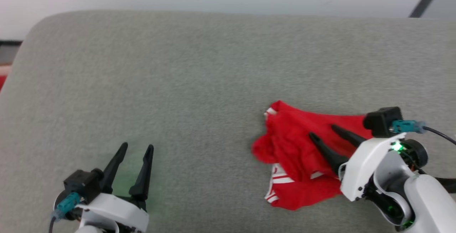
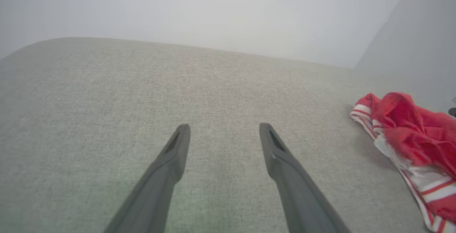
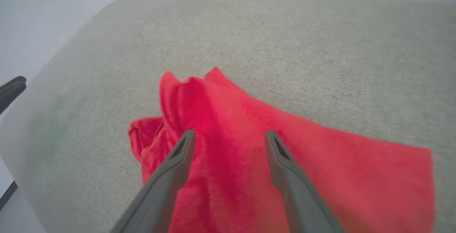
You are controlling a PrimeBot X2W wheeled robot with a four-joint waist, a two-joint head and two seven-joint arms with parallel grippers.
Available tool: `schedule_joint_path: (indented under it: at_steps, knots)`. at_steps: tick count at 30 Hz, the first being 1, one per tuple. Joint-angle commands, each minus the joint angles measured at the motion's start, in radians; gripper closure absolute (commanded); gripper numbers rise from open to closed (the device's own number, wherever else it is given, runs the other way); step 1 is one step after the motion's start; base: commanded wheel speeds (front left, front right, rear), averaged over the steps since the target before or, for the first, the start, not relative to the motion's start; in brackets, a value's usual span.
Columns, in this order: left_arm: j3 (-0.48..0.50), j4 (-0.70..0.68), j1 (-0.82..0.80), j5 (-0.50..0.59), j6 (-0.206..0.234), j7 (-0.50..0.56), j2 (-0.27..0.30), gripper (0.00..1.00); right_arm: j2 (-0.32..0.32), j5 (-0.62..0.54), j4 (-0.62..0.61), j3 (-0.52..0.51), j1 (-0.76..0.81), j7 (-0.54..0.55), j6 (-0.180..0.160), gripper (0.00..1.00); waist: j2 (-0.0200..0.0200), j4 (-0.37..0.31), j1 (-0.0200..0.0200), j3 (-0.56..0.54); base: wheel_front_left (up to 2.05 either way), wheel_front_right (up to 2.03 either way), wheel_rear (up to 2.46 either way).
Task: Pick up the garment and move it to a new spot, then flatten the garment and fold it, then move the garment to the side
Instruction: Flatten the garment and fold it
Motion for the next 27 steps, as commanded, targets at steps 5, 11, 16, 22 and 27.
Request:
schedule_joint_path:
  at_steps: [5,11,16,22,27]
  knots:
    - [0.008,0.007,0.027,0.009,0.002,0.001,0.010,0.00,-0.035,0.024,0.006,-0.026,0.033,-0.087,-0.001,0.00,0.0000,-0.084,0.0000,-0.066,0.00,0.00,0.00]
    - [0.009,0.021,0.042,0.010,0.002,0.001,0.010,0.00,-0.077,0.001,0.035,-0.071,0.077,-0.204,-0.001,0.00,0.0000,-0.105,0.0000,-0.104,0.00,0.00,0.00]
    - [0.011,0.040,0.065,0.018,0.002,0.001,0.003,0.00,-0.081,-0.010,0.071,-0.108,0.139,-0.309,-0.001,0.00,0.0000,-0.105,0.0000,-0.139,0.00,0.00,0.00]
    - [0.013,0.047,0.109,0.030,0.002,0.001,-0.011,0.00,-0.061,0.002,0.063,-0.168,0.234,-0.388,-0.001,0.00,0.0000,-0.093,0.0000,-0.181,0.00,0.00,0.00]
    - [0.026,0.024,0.152,0.048,0.002,0.001,-0.016,0.00,-0.041,-0.021,0.015,-0.223,0.304,-0.433,-0.001,0.00,0.0000,-0.079,0.0000,-0.206,0.00,0.00,0.00]
